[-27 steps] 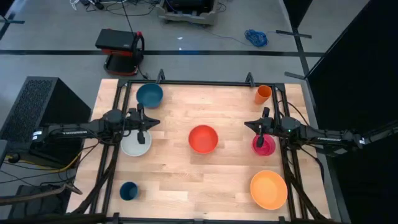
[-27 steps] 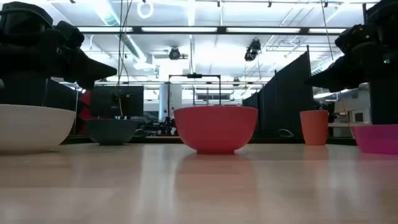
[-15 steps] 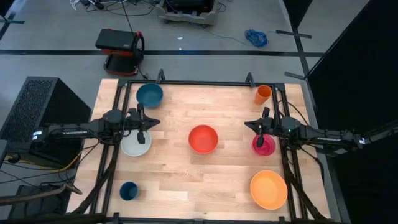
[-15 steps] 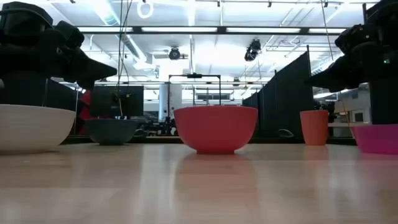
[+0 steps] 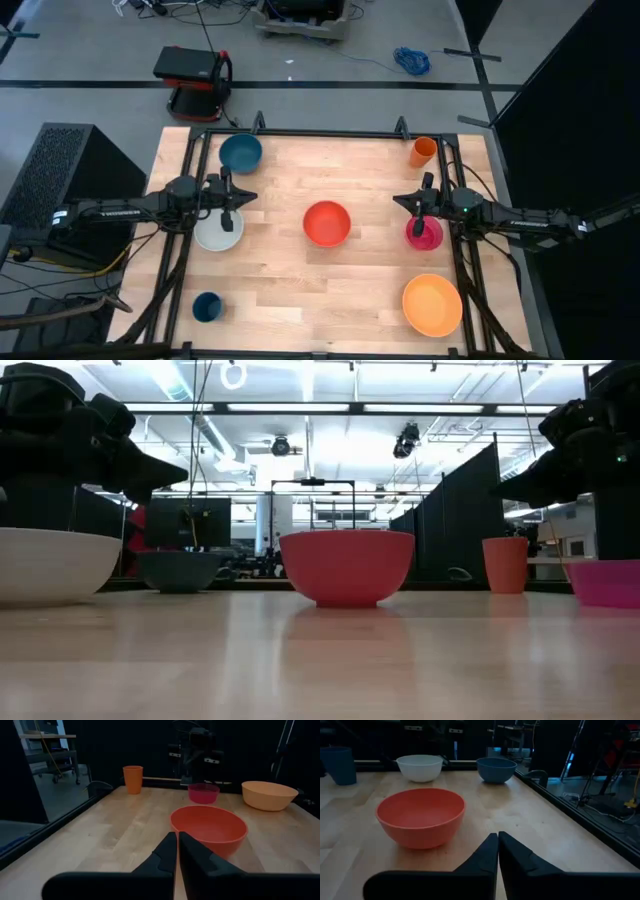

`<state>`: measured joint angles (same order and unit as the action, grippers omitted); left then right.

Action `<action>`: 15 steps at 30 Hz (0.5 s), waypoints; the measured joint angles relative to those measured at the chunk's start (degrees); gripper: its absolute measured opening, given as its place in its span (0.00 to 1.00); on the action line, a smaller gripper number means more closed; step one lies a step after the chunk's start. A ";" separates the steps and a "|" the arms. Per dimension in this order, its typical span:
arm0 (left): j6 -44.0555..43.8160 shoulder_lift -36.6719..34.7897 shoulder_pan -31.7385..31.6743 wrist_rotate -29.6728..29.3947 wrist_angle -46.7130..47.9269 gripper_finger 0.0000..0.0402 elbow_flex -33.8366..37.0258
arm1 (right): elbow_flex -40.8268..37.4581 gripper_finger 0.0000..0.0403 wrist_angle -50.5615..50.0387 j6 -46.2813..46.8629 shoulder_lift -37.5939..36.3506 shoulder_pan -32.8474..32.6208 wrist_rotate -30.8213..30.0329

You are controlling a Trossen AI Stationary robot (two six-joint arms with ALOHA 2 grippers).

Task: Nest bowls inside each other

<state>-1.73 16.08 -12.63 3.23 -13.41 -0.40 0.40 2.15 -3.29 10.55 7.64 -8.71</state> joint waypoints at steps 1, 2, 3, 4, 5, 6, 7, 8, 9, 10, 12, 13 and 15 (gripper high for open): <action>0.00 0.00 0.00 0.00 0.00 0.01 0.00 | 0.00 0.00 0.00 0.00 0.00 0.00 0.00; 0.00 0.00 0.00 0.00 0.00 0.01 0.00 | 0.00 0.00 0.00 0.00 0.00 0.00 0.00; 0.02 0.00 0.00 0.00 0.00 0.01 0.00 | -0.02 0.00 0.00 0.00 0.02 -0.02 -0.02; 0.02 0.00 0.00 0.02 0.00 0.01 -0.02 | 0.00 0.00 -0.02 0.00 0.00 -0.02 0.00; 0.00 0.00 -0.02 0.01 0.01 0.01 -0.01 | 0.00 0.00 -0.02 -0.02 0.00 -0.02 -0.02; 0.00 -0.02 -0.02 0.00 0.00 0.02 -0.01 | 0.00 0.00 0.00 0.00 0.00 -0.02 0.00; 0.02 0.00 -0.01 0.02 0.01 0.02 -0.01 | -0.02 0.00 0.00 0.00 0.00 0.00 0.00; 0.02 0.00 -0.01 0.01 0.00 0.02 -0.01 | 0.00 0.00 0.00 0.00 0.01 -0.02 -0.01; 0.01 -0.01 0.00 0.02 0.00 0.02 0.00 | -0.01 0.00 0.00 0.00 0.00 -0.02 -0.02; 0.02 -0.01 0.00 0.01 0.00 0.02 -0.01 | -0.01 0.00 0.00 0.00 0.01 -0.01 -0.01; 0.01 -0.01 -0.01 0.02 0.00 0.01 0.00 | -0.01 0.00 0.00 -0.01 0.00 -0.02 -0.01; 0.02 0.00 -0.01 0.02 0.00 0.01 -0.01 | -0.01 0.00 0.00 0.00 0.00 -0.01 0.00; 0.01 0.00 0.00 0.02 0.02 0.01 0.00 | 0.00 0.00 0.00 -0.01 0.00 -0.02 0.00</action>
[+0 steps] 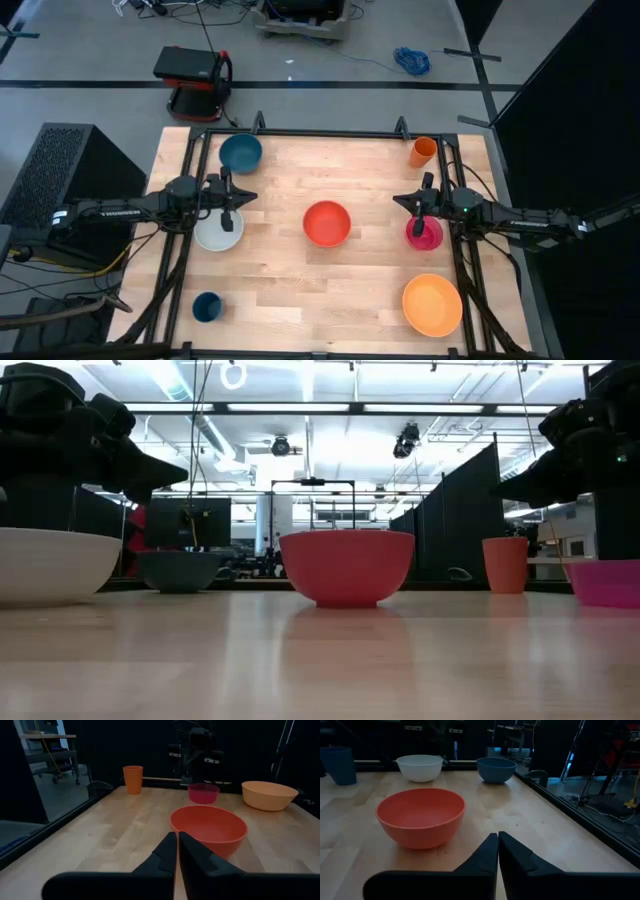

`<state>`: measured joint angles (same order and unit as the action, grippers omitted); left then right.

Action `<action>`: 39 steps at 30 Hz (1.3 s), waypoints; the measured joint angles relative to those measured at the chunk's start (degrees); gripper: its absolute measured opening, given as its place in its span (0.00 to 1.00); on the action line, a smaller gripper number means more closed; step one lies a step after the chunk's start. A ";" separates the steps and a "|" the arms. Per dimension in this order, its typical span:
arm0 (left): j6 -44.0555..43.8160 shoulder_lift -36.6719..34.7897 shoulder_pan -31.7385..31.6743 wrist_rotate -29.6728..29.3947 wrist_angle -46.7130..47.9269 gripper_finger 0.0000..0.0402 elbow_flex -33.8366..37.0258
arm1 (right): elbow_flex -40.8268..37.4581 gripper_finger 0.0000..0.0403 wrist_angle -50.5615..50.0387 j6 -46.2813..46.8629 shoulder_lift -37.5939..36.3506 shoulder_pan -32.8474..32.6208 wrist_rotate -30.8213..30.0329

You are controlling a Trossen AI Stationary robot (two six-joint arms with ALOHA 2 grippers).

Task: Nest bowls inside each other

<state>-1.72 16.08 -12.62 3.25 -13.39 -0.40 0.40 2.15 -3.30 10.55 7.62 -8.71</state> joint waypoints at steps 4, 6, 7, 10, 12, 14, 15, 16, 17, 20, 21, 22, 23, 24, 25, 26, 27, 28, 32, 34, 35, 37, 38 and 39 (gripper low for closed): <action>-0.01 -0.02 -0.02 0.00 -0.02 0.01 0.00 | 0.00 0.00 0.00 0.01 0.02 0.00 0.00; -0.01 -0.01 -0.01 -0.01 -0.02 0.01 0.00 | 0.00 0.00 0.00 0.01 0.01 0.00 -0.01; -0.01 -0.01 -0.01 -0.01 -0.02 0.01 0.00 | 0.00 0.00 0.00 0.01 0.01 0.00 -0.01; 0.00 -0.01 -0.01 -0.01 -0.02 0.01 0.00 | 0.00 0.00 0.00 0.01 0.01 0.00 -0.01; 0.00 -0.01 -0.01 -0.02 -0.02 0.01 0.00 | 0.00 0.00 0.00 0.01 0.01 0.00 -0.02; 0.00 0.00 0.00 -0.02 -0.02 0.01 0.00 | 0.00 0.00 0.00 0.01 0.00 0.00 -0.02; 0.01 0.00 0.00 -0.02 -0.02 0.01 0.00 | 0.00 0.00 0.00 0.01 0.00 0.00 -0.02; 0.01 0.00 0.00 -0.02 -0.02 0.01 0.00 | 0.00 0.00 0.00 0.01 0.00 0.00 -0.02; 0.01 0.00 0.00 -0.02 -0.02 0.01 0.00 | 0.00 0.00 0.00 0.01 0.00 0.00 -0.02; 0.00 -0.01 0.00 -0.02 -0.02 0.01 0.00 | -0.02 0.00 -0.02 0.01 0.00 0.00 -0.02; 0.01 -0.01 -0.01 -0.01 -0.01 0.02 0.00 | -0.02 0.00 0.00 0.00 0.02 0.00 0.00; 0.00 0.00 0.00 -0.01 -0.01 0.02 -0.01 | -0.02 0.00 0.00 0.01 0.00 0.00 0.00; 0.00 -0.01 0.00 -0.02 -0.01 0.02 0.00 | -0.02 0.00 -0.01 0.00 0.01 0.00 0.00; 0.01 -0.01 0.00 -0.02 -0.02 0.02 -0.01 | -0.01 0.00 0.00 -0.01 0.00 0.00 0.00; -0.01 0.00 -0.01 -0.01 -0.02 0.02 -0.01 | 0.00 0.00 0.00 -0.02 0.01 0.00 0.00; 0.01 0.00 -0.02 -0.01 -0.02 0.01 0.00 | 0.00 0.00 0.00 -0.01 0.00 0.00 0.00; 0.00 -0.01 0.00 0.00 -0.01 0.01 0.00 | -0.02 0.00 0.00 -0.02 0.01 0.00 0.00; 0.00 -0.01 0.00 0.00 -0.02 0.01 0.00 | -0.01 0.00 0.00 -0.01 0.01 0.00 0.00; 0.01 -0.02 0.00 0.00 0.00 0.01 0.00 | -0.02 0.00 0.11 -0.01 0.00 0.00 0.00; 0.01 -0.02 0.00 0.00 0.00 0.01 0.00 | -0.02 0.00 0.30 -0.01 0.00 0.00 0.00; 0.01 -0.02 0.00 -0.01 0.00 0.01 -0.01 | -0.02 0.00 0.39 -0.01 0.00 0.00 -0.01; 0.01 -0.01 0.00 -0.01 0.00 0.01 -0.01 | -0.01 0.00 0.57 -0.01 0.00 0.00 -0.01; 0.01 -0.01 0.00 -0.01 0.00 0.01 -0.01 | -0.01 0.00 0.67 -0.01 0.00 0.00 -0.01; 0.01 -0.01 0.00 -0.01 0.00 0.01 -0.01 | -0.01 0.00 0.76 0.00 0.00 0.00 -0.01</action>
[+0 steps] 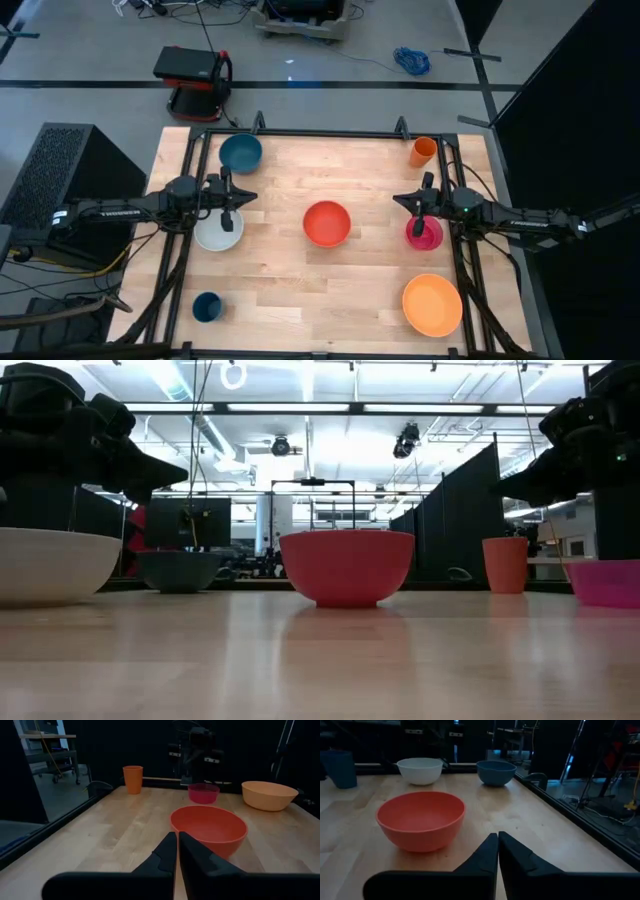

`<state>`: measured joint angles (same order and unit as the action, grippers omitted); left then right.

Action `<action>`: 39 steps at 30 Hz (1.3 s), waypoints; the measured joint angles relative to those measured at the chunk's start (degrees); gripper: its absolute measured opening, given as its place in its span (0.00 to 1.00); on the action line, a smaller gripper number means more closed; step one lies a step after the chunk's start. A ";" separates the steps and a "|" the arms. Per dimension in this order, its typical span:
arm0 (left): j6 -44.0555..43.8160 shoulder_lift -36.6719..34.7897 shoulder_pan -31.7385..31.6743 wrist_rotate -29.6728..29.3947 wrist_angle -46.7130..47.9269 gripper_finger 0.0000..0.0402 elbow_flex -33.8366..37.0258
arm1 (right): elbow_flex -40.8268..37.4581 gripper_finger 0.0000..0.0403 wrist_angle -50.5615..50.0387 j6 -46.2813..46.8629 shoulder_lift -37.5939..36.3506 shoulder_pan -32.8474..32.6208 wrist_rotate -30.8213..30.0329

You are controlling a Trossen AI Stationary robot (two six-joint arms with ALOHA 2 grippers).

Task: Nest bowls inside each other

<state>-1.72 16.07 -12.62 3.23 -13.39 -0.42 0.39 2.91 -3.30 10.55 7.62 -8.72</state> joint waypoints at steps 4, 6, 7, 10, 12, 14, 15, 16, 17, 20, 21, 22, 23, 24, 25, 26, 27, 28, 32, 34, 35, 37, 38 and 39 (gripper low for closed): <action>0.00 0.01 0.00 -0.01 0.00 0.01 -0.01 | 0.01 0.00 0.37 0.01 0.00 0.00 -0.01; 0.00 0.01 0.00 -0.01 0.00 0.01 -0.01 | 0.01 0.00 0.56 0.01 0.00 0.00 -0.01; 0.00 0.01 0.00 -0.01 0.00 0.01 -0.01 | 0.01 0.00 0.65 0.01 0.00 0.00 -0.01; 0.00 0.01 -0.02 0.01 0.00 0.01 0.01 | 0.01 0.00 0.75 -0.01 0.00 0.00 -0.01; -0.02 0.01 -0.01 0.00 0.00 0.02 -0.01 | 0.01 0.00 0.73 -0.01 0.00 0.00 -0.01; -0.02 -0.01 -0.02 0.01 0.00 0.02 -0.01 | -0.01 0.00 0.73 0.01 0.00 0.00 -0.01; 0.00 0.00 -0.01 0.00 -0.02 0.02 0.00 | -0.01 0.00 0.73 0.00 0.00 0.01 -0.01; -0.01 0.01 -0.01 0.00 0.00 0.02 -0.01 | 0.01 0.00 0.73 0.01 0.00 0.00 -0.01; 0.00 0.01 0.00 0.00 -0.01 0.01 -0.01 | 0.01 0.00 0.73 0.01 0.02 0.00 -0.01; 0.00 0.01 -0.01 -0.01 -0.25 0.01 0.01 | 0.00 0.00 0.68 0.00 0.07 0.01 -0.08; -0.01 0.01 0.00 -0.01 -0.49 0.01 0.00 | 0.00 0.00 0.68 0.01 0.06 0.00 -0.08; -0.13 -0.01 -0.01 -0.01 -0.65 0.01 0.01 | -0.01 0.00 0.66 0.00 0.07 0.00 -0.08; -0.59 -0.01 -0.03 -0.03 -0.80 0.01 0.01 | -0.01 0.00 0.63 0.10 0.07 0.00 -0.09; -1.05 -0.01 -0.06 -0.04 -0.95 0.01 0.01 | -0.01 0.00 0.60 0.19 0.07 0.00 -0.10; -1.52 -0.01 -0.09 -0.05 -1.10 0.01 0.01 | -0.01 0.00 0.57 0.29 0.07 0.00 -0.11; -1.98 -0.01 -0.11 -0.06 -1.24 0.01 0.01 | -0.01 0.00 0.54 0.38 0.07 0.00 -0.12; -2.44 -0.01 -0.14 -0.07 -1.39 0.01 0.01 | -0.01 0.00 0.51 0.48 0.07 0.00 -0.13; -2.90 -0.01 -0.17 -0.09 -1.54 0.01 0.01 | -0.01 0.00 0.49 0.57 0.07 0.00 -0.14; -4.74 -0.01 -0.28 -0.13 -2.12 0.01 0.01 | -0.01 0.00 0.37 0.95 0.07 0.00 -0.19; -5.67 -0.01 -0.33 -0.16 -2.42 0.01 0.01 | -0.01 0.00 0.32 1.14 0.07 0.00 -0.21; -6.13 -0.01 -0.36 -0.17 -2.57 0.01 0.01 | -0.01 0.00 0.29 1.23 0.07 0.00 -0.22; -7.05 -0.01 -0.41 -0.19 -2.86 0.01 0.01 | -0.01 0.00 0.23 1.42 0.07 0.00 -0.24; -7.51 -0.01 -0.44 -0.21 -3.01 0.02 0.01 | -0.01 0.00 0.20 1.51 0.07 0.00 -0.25; -9.35 0.01 -0.44 -0.21 -2.76 0.02 0.01 | -0.01 0.00 0.20 2.83 0.07 0.00 -0.36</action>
<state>-11.07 16.08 -13.06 3.03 -16.15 -0.40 0.38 3.11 -0.47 10.61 7.62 -9.08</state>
